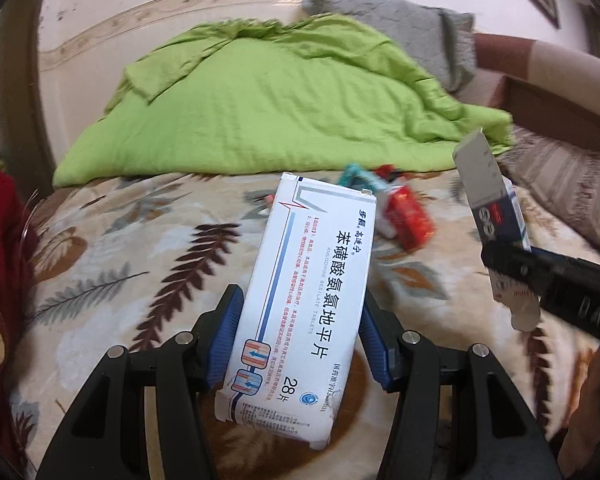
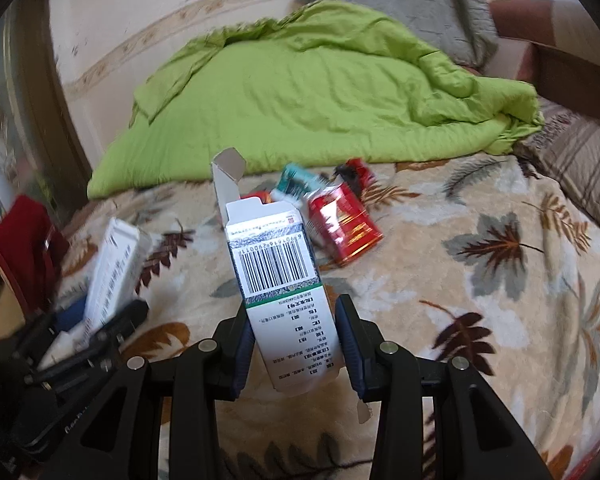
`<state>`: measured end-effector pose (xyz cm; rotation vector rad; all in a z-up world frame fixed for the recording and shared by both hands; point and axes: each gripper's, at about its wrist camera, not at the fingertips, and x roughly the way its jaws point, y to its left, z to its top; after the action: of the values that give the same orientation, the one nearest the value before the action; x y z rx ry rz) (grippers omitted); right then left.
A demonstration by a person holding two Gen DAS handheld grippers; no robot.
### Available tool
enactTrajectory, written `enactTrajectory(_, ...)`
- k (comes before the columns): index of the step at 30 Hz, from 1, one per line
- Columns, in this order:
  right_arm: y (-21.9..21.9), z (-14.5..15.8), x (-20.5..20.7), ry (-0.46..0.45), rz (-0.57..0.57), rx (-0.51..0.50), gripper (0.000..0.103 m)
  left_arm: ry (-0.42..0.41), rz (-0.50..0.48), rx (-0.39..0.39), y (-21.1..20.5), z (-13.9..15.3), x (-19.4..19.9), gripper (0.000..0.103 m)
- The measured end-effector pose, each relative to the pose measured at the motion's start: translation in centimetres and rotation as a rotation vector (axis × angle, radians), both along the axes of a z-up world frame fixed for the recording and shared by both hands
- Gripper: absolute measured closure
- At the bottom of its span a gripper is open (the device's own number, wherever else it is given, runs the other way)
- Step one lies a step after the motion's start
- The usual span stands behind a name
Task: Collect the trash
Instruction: 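Carry both white boxes to the red basket and open both tools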
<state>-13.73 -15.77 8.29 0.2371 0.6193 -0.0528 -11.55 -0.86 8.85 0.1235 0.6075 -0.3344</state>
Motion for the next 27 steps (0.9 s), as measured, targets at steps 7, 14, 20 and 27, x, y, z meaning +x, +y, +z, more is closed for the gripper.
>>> enactTrajectory(7,-4.9,3.2,-7.1,-0.051,-0.047,0.074,0.061,0.008,-0.217,-0.081,-3.8,3.2,-4.7,0.048)
enactTrajectory(14,-12.7,4.0,-17.9,-0.013,-0.209,0.049,0.061,0.073,-0.536,-0.123,-11.3,5.2,-11.8,0.048)
enactTrajectory(20,-18.1,2.6,-26.2,0.052,-0.421,0.046,0.061,0.217,-0.768,-0.124,-18.6,4.6,-16.5,0.048)
enactTrajectory(27,-21.7,0.3,-31.5,0.118,-0.559,0.090,0.061,0.299,-0.910,-0.073,-25.3,3.4,-20.1,0.048)
